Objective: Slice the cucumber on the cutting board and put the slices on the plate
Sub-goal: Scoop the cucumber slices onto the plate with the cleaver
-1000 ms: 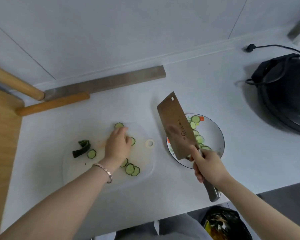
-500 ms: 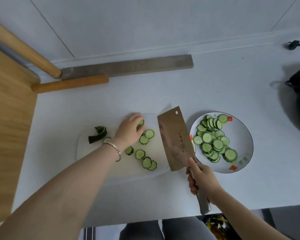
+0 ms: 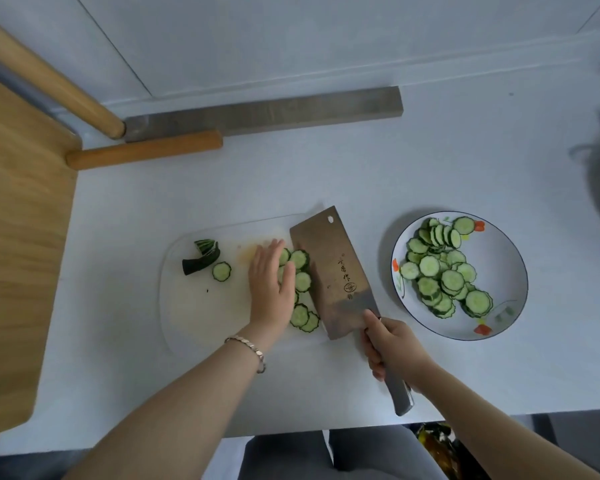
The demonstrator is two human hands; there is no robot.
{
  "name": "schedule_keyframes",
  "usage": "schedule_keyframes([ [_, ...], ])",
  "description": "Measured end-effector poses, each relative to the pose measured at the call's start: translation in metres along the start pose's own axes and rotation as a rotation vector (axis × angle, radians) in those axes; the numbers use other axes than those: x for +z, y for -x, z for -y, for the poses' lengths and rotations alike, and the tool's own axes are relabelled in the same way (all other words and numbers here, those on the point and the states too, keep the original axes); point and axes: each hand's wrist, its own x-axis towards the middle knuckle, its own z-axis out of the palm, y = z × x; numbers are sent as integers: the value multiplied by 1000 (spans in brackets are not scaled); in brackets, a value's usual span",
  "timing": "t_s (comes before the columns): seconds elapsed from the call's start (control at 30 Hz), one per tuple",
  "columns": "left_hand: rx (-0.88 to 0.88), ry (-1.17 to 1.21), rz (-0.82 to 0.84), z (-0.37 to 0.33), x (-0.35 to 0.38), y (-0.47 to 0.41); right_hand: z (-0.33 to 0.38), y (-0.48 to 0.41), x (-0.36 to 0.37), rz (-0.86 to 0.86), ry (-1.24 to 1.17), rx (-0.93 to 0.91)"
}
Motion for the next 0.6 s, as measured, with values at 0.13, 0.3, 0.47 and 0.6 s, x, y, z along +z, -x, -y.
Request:
schedule_keyframes([
  [0.13, 63, -88, -52, -12, 17, 0, 6, -5, 12, 24, -23, 41],
  [0.3, 121, -139, -67, -21, 32, 1, 9, -4, 17, 34, -53, 82],
  [0.47, 174, -104, -81, -28, 36, -1, 14, 6, 14, 42, -117, 88],
  [0.6, 288, -90, -85, -64, 42, -1, 26, 27, -10, -3, -151, 42],
])
